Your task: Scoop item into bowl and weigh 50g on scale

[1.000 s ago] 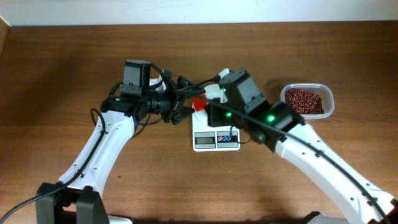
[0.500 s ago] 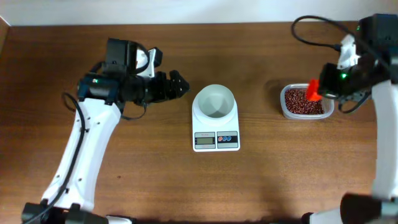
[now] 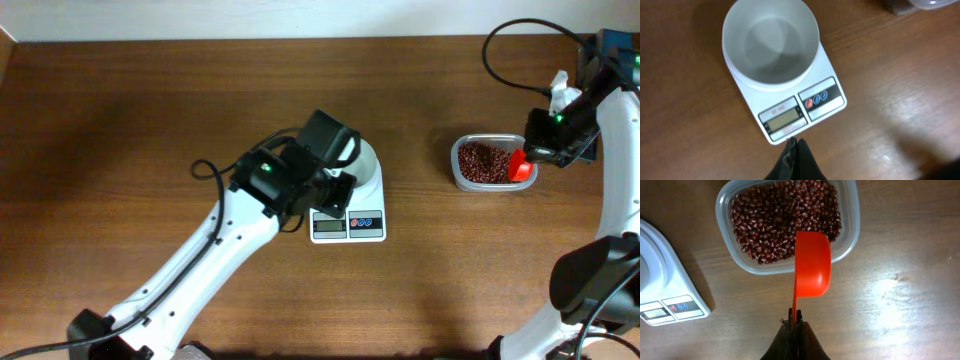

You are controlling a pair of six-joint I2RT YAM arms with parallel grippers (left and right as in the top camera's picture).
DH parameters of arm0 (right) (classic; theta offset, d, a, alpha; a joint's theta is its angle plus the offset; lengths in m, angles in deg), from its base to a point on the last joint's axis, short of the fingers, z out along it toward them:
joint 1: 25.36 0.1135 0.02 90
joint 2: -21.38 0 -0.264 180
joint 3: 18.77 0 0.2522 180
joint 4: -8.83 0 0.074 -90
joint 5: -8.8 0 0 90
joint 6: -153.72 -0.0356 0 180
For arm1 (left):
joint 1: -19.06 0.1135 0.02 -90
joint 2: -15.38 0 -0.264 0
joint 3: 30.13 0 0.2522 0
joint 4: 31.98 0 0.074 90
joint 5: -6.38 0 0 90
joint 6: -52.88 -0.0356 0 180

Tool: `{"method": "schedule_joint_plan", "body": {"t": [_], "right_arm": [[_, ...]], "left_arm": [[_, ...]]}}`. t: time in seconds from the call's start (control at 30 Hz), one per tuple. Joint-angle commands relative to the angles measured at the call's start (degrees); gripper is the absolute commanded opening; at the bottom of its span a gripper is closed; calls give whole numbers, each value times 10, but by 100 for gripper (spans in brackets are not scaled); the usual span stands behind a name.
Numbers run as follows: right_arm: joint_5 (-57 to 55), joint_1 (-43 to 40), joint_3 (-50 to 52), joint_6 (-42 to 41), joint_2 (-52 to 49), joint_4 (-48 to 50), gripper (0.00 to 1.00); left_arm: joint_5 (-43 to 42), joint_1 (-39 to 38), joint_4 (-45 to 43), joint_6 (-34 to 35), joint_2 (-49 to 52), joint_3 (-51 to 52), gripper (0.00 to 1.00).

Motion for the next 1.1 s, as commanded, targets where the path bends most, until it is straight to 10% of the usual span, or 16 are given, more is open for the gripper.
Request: {"method": "schedule_joint_plan", "body": {"t": [0.0,1.07], "right_arm": [[22,0,-2,64,-29,3,4],[-12,58,29,45,-159,139,4]], "left_arm": [[62,-22,-32,-18,16,12,0],[62,-22,-72,-67,95,12,0]]}}
